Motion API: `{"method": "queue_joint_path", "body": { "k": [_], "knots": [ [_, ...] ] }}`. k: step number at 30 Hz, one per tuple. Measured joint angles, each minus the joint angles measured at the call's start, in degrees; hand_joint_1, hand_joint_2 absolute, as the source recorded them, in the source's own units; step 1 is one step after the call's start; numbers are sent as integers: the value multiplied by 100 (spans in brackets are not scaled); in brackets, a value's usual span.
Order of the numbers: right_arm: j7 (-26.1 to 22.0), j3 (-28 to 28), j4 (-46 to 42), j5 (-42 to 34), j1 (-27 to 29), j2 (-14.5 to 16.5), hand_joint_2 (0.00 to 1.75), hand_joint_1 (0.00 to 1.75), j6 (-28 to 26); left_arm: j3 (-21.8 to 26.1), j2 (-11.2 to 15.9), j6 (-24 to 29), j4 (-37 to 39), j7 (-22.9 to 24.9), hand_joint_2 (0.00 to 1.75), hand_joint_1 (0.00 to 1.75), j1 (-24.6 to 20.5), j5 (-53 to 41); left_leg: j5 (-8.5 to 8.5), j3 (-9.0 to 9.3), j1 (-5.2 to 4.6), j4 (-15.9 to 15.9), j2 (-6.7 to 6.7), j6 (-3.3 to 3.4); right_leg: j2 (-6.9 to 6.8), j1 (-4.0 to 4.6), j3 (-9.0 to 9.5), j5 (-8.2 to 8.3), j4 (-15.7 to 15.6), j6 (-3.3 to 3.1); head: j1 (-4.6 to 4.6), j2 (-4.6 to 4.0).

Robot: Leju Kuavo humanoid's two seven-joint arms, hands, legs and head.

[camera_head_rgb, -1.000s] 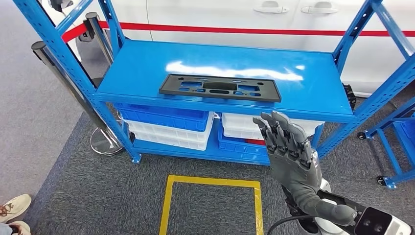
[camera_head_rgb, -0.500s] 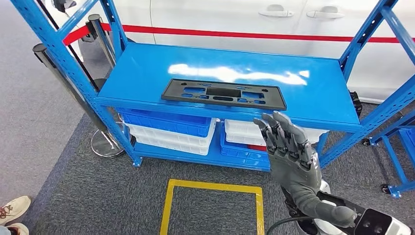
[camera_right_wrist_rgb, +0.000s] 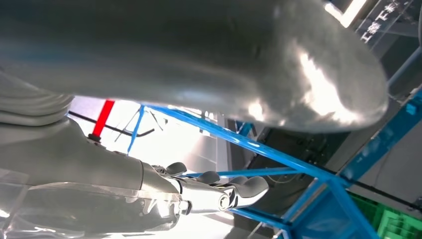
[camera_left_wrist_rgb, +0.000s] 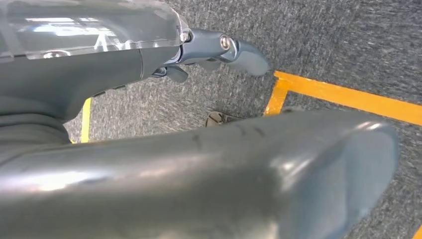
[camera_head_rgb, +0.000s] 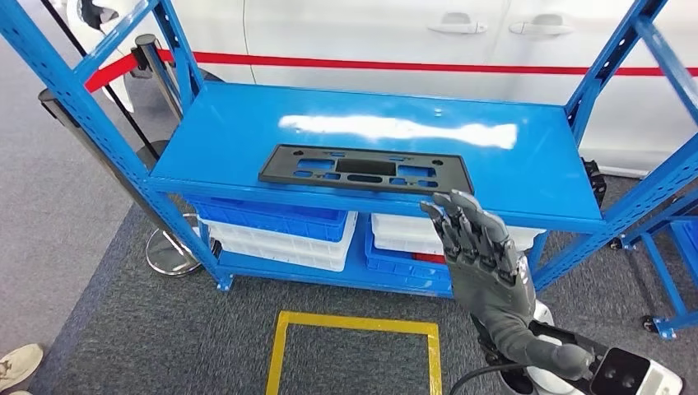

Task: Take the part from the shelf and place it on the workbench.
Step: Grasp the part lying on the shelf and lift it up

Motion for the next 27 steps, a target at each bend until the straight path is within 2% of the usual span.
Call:
{"method": "queue_joint_path", "body": {
  "k": [3, 4, 5, 7, 8, 9, 10, 11, 12, 13, 14, 16, 19, 20, 21, 23, 24, 25, 26, 27],
  "knots": [
    [1, 3, 1, 1, -5, -5, 0, 0, 0, 1, -5, -18, 0, -9, 0, 0, 2, 9, -6, 50, 21, -121, -2, 51, -7, 6, 1, -36, -3, 83, 4, 0],
    [-1, 3, 0, 1, -10, -10, 0, 0, 1, 1, -8, -25, 0, -13, 0, 0, 5, 16, 0, 85, 39, -167, 2, 79, -7, 6, -44, -104, 106, 113, 9, 0],
    [-1, 3, 1, 2, -11, -16, 0, 0, 1, 2, -11, -30, 0, -19, 0, 0, 1, 22, 3, 121, 57, -208, 6, 106, -7, 2, -154, -220, 331, 140, 14, 0],
    [-2, 4, 14, 6, -2, -27, 0, 0, 2, 3, -12, -33, 0, -26, 0, 0, -8, 31, -22, 160, 55, -225, 13, 144, -6, -30, -562, -504, 1055, 184, 23, 0],
    [-2, 4, 26, 10, 5, -33, 0, 0, 3, 3, -12, -35, 0, -27, 0, 0, -11, 32, -41, 176, 55, -224, 11, 148, -7, -48, -771, -575, 1374, 204, 23, 0],
    [-2, 5, 38, 14, 11, -37, 0, 0, 10, 4, -12, -38, 0, -27, 0, 0, -11, 34, -63, 199, 56, -222, 7, 145, -9, -68, -909, -551, 1539, 221, 23, 0],
    [-2, 5, 47, 17, 11, -42, 0, 0, 21, 7, -13, -42, 0, -27, 0, 0, -9, 36, -90, 234, 59, -219, 2, 133, -12, -89, -939, -405, 1486, 236, 23, 0],
    [-2, 5, 52, 17, 8, -44, 0, 0, 32, 9, -15, -45, 0, -27, 0, 0, -6, 36, -125, 281, 66, -214, -4, 113, -16, -109, -850, -159, 1205, 246, 23, 0],
    [-2, 5, 54, 17, 6, -44, 0, 0, 42, 14, -18, -48, 0, -26, 0, 0, -1, 36, -167, 319, 71, -207, -9, 84, -19, -126, -699, 80, 825, 251, 25, 0],
    [-2, 5, 55, 17, 2, -45, 0, 0, 46, 20, -19, -49, 0, -26, 0, 0, -2, 35, -212, 348, 67, -191, -16, 46, -19, -123, -542, 249, 465, 251, 27, 0],
    [-1, 6, 57, 17, 1, -45, 0, 0, 49, 25, -21, -49, 0, -26, 0, 0, -5, 35, -247, 362, 62, -179, -20, 8, -16, -121, -435, 326, 219, 235, 27, 0],
    [-1, 7, 62, 16, 0, -47, 0, 0, 60, 32, -20, -49, 0, -25, 0, 0, -16, 35, -283, 370, 48, -170, -20, -56, 1, -92, -388, 277, 95, 181, 25, 0],
    [-2, 6, 61, 17, -10, -56, 0, 0, 140, 34, -20, -49, 0, -23, 0, 0, -29, 36, -386, 360, 70, -63, -7, -142, 8, -94, -351, 240, 62, 59, 18, 0],
    [-2, 5, 68, 16, -18, -58, 0, 0, 191, 36, -21, -48, 0, -23, 0, 0, -31, 37, -494, 266, 76, 145, -4, -167, 1, -100, -321, 227, 47, 19, 16, 0],
    [-1, 5, 80, 11, -25, -57, 0, 0, 241, 37, -22, -48, 0, -23, 0, 0, -32, 38, -637, 96, 81, 473, -1, -183, -3, -99, -295, 211, 40, -11, 14, 0],
    [-1, 5, 116, -16, -31, -57, 0, 0, 321, 37, -24, -48, 0, -24, 0, 0, -28, 35, -901, -359, 82, 1257, -1, -199, 14, -77, -261, 177, 41, -51, 14, 0],
    [-1, 5, 132, -31, -30, -57, 0, 0, 346, 37, -25, -48, 0, -26, 0, 0, -23, 33, -940, -536, 82, 1521, -1, -198, 36, -63, -244, 162, 42, -61, 15, 0],
    [-1, 4, 145, -42, -30, -57, 0, 0, 365, 37, -25, -48, 0, -27, 0, 0, -18, 31, -920, -642, 82, 1651, -1, -192, 59, -53, -228, 149, 43, -65, 14, 0],
    [-1, 4, 155, -44, -30, -57, 0, 0, 374, 37, -25, -48, 0, -30, 0, 0, -13, 29, -795, -657, 79, 1590, -3, -176, 87, -42, -204, 135, 43, -66, 14, 0],
    [-2, 3, 162, -31, -30, -57, 0, 0, 375, 37, -24, -48, 0, -33, 0, 0, -8, 28, -592, -583, 70, 1350, -4, -146, 107, -32, -173, 117, 43, -69, 14, 0]
  ]
}}
